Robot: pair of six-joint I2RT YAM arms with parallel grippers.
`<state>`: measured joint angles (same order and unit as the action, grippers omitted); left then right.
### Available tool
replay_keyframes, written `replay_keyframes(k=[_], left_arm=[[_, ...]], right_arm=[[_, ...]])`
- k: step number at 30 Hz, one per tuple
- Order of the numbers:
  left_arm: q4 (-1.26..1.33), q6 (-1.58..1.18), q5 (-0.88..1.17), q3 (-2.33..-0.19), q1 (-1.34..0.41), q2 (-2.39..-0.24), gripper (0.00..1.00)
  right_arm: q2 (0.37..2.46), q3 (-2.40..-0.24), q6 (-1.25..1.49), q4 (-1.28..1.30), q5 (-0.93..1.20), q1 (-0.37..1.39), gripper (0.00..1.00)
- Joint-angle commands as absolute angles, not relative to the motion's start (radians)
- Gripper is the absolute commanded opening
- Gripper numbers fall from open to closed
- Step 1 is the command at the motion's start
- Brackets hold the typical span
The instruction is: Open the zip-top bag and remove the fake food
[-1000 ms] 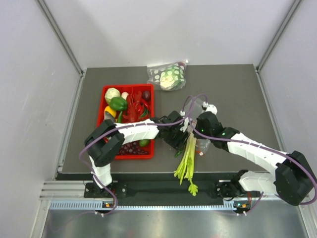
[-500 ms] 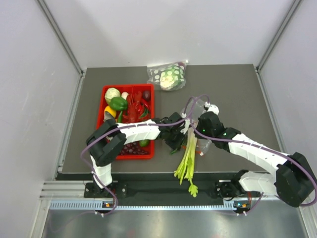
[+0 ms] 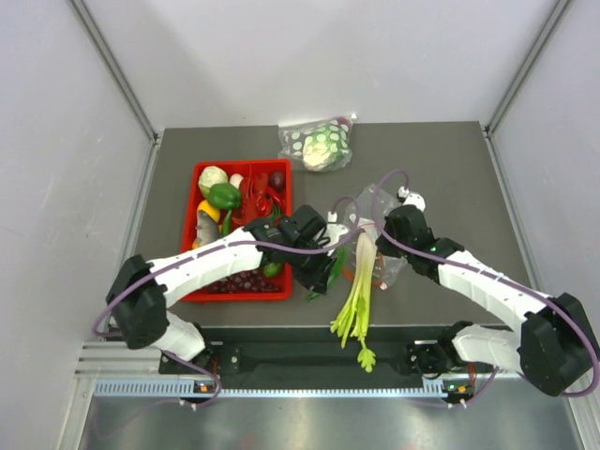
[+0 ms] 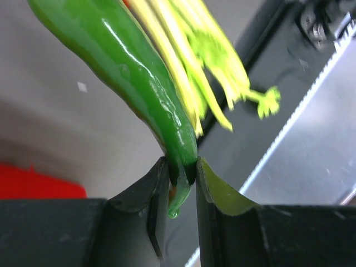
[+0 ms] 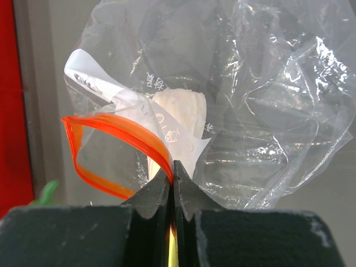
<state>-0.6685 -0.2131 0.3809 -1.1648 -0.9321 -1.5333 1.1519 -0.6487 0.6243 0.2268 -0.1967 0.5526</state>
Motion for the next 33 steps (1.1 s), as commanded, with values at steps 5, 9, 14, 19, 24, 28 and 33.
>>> replay_keyframes(k=[5, 9, 14, 19, 24, 28, 33], left_arm=[[-0.900, -0.256, 0.325, -1.104, -0.866, -1.300, 0.01], [-0.949, -0.279, 0.272, -1.106, -0.746, -1.180, 0.00], [-0.917, -0.322, 0.229, -1.042, -0.605, -1.086, 0.00], [-0.847, -0.327, 0.238, -0.982, -0.581, -1.121, 0.00], [-0.778, -0.313, 0.233, -0.976, -0.566, -1.181, 0.00], [-0.738, -0.298, 0.238, -0.962, -0.557, -1.241, 0.00], [-0.733, -0.298, 0.244, -0.962, -0.531, -1.310, 0.00]], right_arm=[[1.134, -0.713, 0.581, 0.193, -0.173, 0.512, 0.00], [1.134, -0.715, 0.578, 0.190, -0.166, 0.509, 0.00], [1.131, -0.706, 0.581, 0.184, -0.150, 0.506, 0.00], [1.129, -0.716, 0.577, 0.192, -0.146, 0.506, 0.00], [1.118, -0.715, 0.577, 0.198, -0.147, 0.506, 0.00], [1.104, -0.703, 0.580, 0.201, -0.149, 0.506, 0.00], [1.097, -0.699, 0.578, 0.209, -0.150, 0.506, 0.00]])
